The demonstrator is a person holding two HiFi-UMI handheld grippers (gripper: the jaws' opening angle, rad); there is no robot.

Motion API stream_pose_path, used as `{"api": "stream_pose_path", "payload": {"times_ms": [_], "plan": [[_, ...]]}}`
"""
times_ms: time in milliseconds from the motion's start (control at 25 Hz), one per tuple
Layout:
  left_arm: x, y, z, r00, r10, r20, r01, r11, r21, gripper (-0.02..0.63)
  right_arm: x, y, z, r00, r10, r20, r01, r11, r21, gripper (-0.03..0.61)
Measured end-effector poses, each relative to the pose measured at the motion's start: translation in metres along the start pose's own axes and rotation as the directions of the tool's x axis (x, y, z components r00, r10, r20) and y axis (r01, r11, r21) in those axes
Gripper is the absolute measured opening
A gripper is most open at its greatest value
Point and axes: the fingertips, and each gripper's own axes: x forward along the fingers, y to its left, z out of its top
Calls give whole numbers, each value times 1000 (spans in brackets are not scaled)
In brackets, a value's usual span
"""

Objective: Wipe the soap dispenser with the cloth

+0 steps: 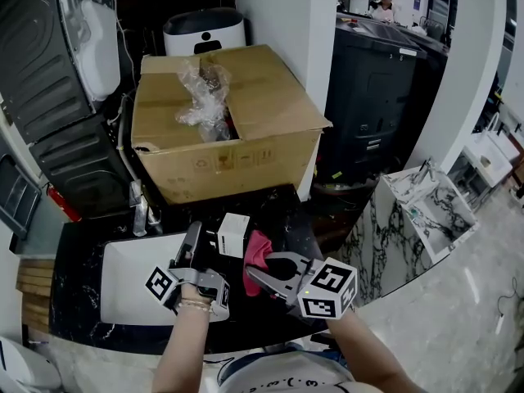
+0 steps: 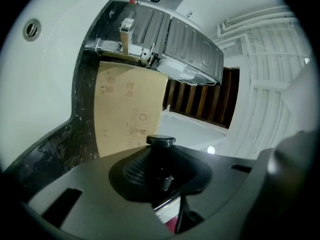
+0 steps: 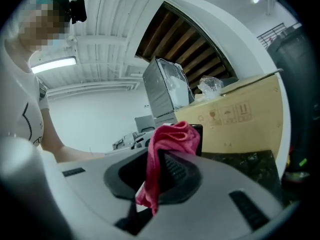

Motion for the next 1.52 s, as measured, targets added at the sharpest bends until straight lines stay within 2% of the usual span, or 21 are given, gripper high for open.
{"api": "stream_pose_path", "payload": {"times_ms": [80,160,240,280,320,360,440,520,680,760,800,960,1040,1080,1200,1240,1280,1320,1440,1520], "plan": [[1,0,3,1000,12,-11,-11,997,72,101,-6,-8,-8,999,-37,-32,37,999,7,49],[5,3,5,999,41,-29,-36,987,158,103,-20,-27,-17,992,-121,-45,123,992,41,49],[14,9,5,995,85,-60,-66,961,268,103,-40,-50,-21,977,-213,-28,215,970,115,49],[20,12,3,990,116,-77,-82,935,344,103,-50,-60,-22,968,-251,-17,251,956,153,49],[26,16,0,983,158,-91,-104,896,432,103,-60,-69,-23,959,-283,-7,279,942,184,49],[32,22,-5,972,211,-100,-129,843,522,103,-68,-76,-24,951,-310,-1,303,930,208,49],[47,34,-16,948,296,-117,-141,719,680,103,-82,-87,-26,937,-350,6,339,910,240,49],[65,45,-28,930,339,-142,-98,600,794,103,-92,-94,-29,926,-378,8,363,895,258,49],[97,72,-55,897,398,-192,19,398,917,101,-105,-106,-37,915,-403,-20,391,875,285,49],[107,89,-67,877,438,-196,54,316,947,101,-109,-109,-45,917,-398,-44,391,868,305,49],[111,97,-71,871,451,-193,63,286,956,100,-111,-111,-48,918,-394,-53,390,866,313,49],[127,120,-83,861,475,-180,93,200,975,98,-120,-120,-53,921,-385,-60,382,865,326,49],[134,126,-92,857,473,-206,145,163,976,102,-124,-124,-53,923,-382,-54,377,863,336,49],[136,128,-97,853,470,-228,173,157,972,101,-125,-126,-53,924,-380,-49,373,863,341,49],[136,134,-104,833,481,-274,214,177,961,114,-124,-131,-52,931,-363,-35,351,867,353,49],[134,134,-105,826,493,-274,214,175,961,136,-123,-133,-52,935,-354,-32,342,870,354,49],[132,133,-105,821,505,-265,210,166,964,240,-121,-135,-51,939,-344,-29,332,874,355,49],[129,130,-104,821,513,-250,202,148,968,278,-120,-137,-51,942,-334,-26,321,878,356,49],[109,116,-95,834,516,-194,170,93,981,302,-118,-144,-47,952,-305,-8,287,889,357,49],[88,102,-88,852,503,-148,131,70,989,310,-117,-148,-44,955,-296,-2,279,897,342,49]]}}
